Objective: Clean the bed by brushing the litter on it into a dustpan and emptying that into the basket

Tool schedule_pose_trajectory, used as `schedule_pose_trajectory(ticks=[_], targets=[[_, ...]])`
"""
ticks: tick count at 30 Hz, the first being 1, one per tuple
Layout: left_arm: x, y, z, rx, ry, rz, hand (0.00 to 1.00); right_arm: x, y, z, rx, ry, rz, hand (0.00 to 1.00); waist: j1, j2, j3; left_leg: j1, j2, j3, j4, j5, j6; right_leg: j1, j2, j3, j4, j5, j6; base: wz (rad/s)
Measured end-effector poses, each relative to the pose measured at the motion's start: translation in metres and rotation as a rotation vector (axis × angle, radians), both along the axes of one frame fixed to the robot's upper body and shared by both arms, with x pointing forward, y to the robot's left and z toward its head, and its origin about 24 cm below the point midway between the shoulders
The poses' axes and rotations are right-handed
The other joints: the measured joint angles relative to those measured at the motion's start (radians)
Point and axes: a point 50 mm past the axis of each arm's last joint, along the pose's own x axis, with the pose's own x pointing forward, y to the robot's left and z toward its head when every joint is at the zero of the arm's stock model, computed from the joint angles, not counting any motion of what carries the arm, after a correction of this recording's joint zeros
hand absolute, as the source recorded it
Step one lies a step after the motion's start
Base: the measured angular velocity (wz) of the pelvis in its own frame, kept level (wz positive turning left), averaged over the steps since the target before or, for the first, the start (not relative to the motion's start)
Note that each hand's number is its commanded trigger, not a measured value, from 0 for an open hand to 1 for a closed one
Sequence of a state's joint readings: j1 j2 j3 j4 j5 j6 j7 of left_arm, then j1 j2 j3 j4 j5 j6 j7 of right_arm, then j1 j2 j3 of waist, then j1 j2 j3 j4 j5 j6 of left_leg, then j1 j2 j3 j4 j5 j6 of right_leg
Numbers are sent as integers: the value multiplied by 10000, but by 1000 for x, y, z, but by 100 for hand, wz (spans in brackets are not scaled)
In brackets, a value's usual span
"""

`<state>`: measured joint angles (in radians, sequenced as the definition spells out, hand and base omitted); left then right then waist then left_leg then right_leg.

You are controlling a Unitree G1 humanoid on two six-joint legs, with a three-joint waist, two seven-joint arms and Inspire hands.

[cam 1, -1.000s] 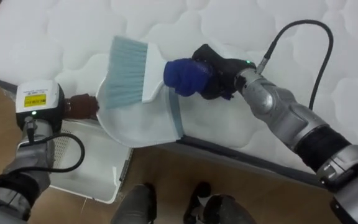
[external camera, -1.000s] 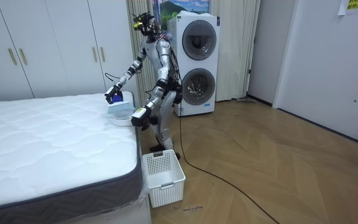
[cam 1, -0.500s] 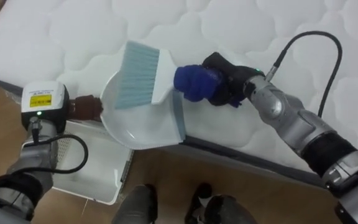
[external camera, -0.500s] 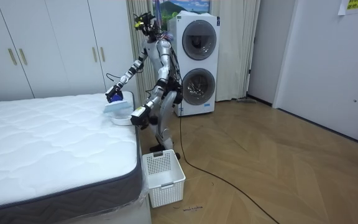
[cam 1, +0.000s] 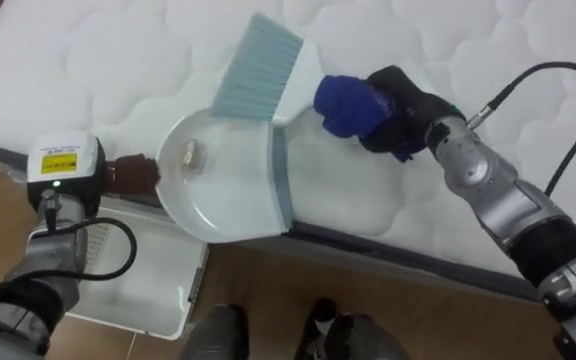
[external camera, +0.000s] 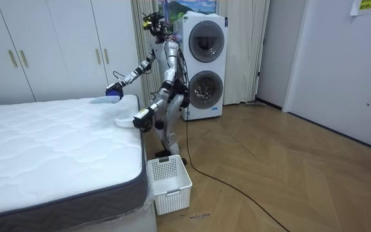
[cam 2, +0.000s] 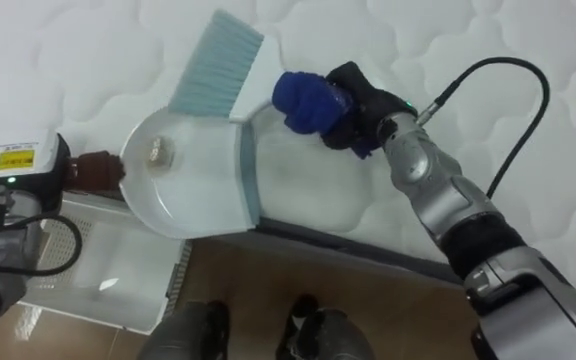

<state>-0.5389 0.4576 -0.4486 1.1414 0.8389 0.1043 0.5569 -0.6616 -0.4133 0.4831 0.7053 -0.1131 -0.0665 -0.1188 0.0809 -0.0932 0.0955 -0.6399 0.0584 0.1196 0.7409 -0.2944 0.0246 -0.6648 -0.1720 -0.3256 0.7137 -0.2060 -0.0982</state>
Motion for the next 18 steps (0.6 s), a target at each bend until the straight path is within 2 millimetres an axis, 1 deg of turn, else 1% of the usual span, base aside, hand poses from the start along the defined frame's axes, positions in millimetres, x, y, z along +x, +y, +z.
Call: schedule_pose_trajectory(ticks=[3,5,6,8,9,10,11,12,14,15,17,18], targets=[[-1,-1,-1,12,-212,-147,100,0,-10,2,650,-216,-508,0,-55,1,-24,285,7,-7,-73,-1,1,310,2,-18,-72,-3,6,0],[-5,-1,-4,-157,-265,-104,100,-2,-25,3,1171,-546,-1342,0,-89,35,-104,503,5,-7,-174,10,19,537,-2,-25,-180,19,43,0],[-7,0,-5,-165,-248,-76,100,-3,-29,3,1324,-632,-1591,0,-116,47,-113,576,4,-9,-198,11,22,613,-4,-18,-200,24,54,5],[-12,2,-11,-233,-105,62,100,-7,-42,0,1984,-830,-2474,0,-326,135,-165,884,-51,-120,-259,-5,55,984,-27,-33,-236,-36,169,16],[-13,3,-11,-244,-93,92,100,-8,-45,-1,2161,-859,-2675,0,-401,150,-173,962,-85,-169,-280,-6,58,1081,-35,-34,-241,-71,207,28],[-14,4,-12,-312,-93,153,100,-10,-49,-3,2319,-935,-2990,0,-561,190,-193,1130,-177,-291,-332,5,75,1290,-61,-34,-251,-116,262,38],[-14,2,-12,-437,-158,97,100,-13,-56,-5,2436,-1041,-3365,0,-773,294,-255,1199,-254,-455,-351,17,94,1467,-60,-65,-298,-161,329,41],[-13,1,-11,-489,-232,42,100,-13,-58,-5,2496,-1121,-3552,0,-803,327,-270,1246,-298,-510,-393,40,117,1539,-67,-66,-328,-178,360,35],[-12,-5,-11,-719,-482,-153,100,-15,-66,-7,2805,-1310,-4178,0,-1004,400,-308,1576,-537,-601,-811,214,174,1813,-169,-2,-482,-157,458,26],[-12,-7,-12,-817,-504,-212,100,-16,-67,-7,2882,-1359,-4298,0,-1045,445,-327,1669,-567,-632,-923,259,188,1913,-165,1,-570,-142,488,23],[-18,-20,-20,-1295,-680,-479,100,-25,-71,-12,3032,-1745,-4680,0,-1049,592,-428,2144,-664,-708,-1437,416,203,2364,-142,-23,-999,-65,591,13],[-20,-23,-22,-1419,-726,-578,100,-26,-71,-13,3074,-1845,-4717,0,-1052,607,-442,2260,-698,-721,-1580,452,204,2467,-145,-24,-1087,-55,608,8]])
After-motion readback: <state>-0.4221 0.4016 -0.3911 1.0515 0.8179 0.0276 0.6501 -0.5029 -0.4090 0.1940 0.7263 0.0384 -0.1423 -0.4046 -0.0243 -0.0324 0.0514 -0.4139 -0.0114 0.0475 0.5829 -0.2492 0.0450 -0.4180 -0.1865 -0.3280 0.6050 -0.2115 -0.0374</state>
